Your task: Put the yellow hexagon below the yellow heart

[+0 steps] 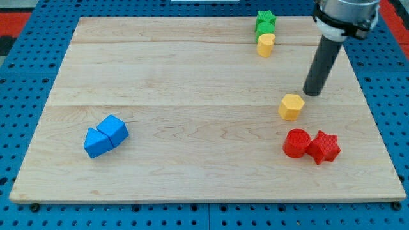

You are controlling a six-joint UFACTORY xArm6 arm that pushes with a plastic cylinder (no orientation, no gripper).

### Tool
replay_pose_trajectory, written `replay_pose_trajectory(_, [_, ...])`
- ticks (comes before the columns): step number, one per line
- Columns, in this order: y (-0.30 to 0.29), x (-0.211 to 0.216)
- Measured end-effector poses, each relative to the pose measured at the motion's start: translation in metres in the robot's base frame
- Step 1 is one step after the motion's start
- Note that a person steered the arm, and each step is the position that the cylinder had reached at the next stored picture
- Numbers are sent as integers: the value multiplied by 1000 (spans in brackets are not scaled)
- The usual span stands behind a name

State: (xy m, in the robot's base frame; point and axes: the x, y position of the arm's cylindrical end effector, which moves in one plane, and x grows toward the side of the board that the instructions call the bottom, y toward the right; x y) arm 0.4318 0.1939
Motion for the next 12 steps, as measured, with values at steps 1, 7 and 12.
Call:
replay_pose_trajectory(1, [-9,20])
replay_pose_trajectory(7, [-71,30])
replay_pose_trajectory(12, [-51,11])
